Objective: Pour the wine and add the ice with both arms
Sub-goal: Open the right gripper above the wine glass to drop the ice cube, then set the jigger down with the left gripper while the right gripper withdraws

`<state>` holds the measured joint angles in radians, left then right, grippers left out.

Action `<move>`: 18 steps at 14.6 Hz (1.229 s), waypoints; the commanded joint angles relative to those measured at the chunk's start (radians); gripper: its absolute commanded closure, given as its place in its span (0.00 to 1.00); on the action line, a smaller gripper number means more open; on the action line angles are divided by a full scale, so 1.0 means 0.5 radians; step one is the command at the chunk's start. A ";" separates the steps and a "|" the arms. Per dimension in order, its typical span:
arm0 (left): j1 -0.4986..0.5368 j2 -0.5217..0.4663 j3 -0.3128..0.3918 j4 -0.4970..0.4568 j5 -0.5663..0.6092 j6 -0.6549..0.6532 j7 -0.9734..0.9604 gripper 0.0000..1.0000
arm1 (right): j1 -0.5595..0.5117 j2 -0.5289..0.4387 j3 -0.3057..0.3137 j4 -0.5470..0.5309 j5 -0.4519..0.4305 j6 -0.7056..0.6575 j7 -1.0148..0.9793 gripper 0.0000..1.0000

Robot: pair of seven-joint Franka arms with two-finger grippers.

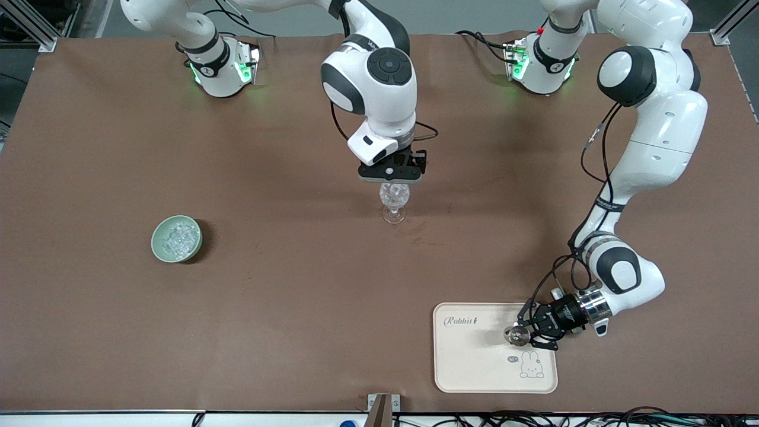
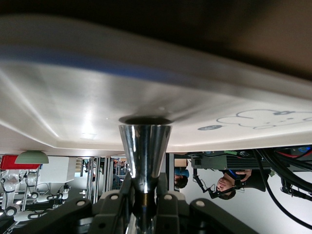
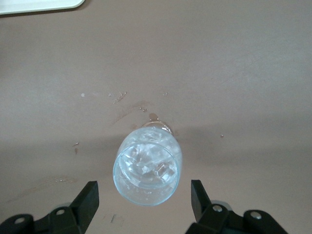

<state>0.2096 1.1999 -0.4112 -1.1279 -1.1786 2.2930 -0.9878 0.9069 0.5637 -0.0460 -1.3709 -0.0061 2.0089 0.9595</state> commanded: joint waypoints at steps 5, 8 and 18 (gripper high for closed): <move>-0.011 0.009 -0.003 0.019 -0.039 -0.006 0.034 0.73 | -0.031 -0.056 -0.009 0.012 -0.061 -0.048 0.011 0.12; -0.008 -0.001 -0.003 0.019 -0.033 -0.006 0.030 0.68 | -0.150 -0.222 -0.021 -0.047 -0.159 -0.170 -0.014 0.07; 0.074 -0.227 0.043 -0.070 0.647 -0.167 -0.012 0.00 | -1.015 -0.980 -0.025 -0.440 -0.203 -0.496 -0.857 0.00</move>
<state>0.2223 1.1401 -0.4049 -1.1162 -0.9610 2.2650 -0.9846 0.4795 0.1390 -0.0818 -1.5304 -0.0905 1.7709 0.5874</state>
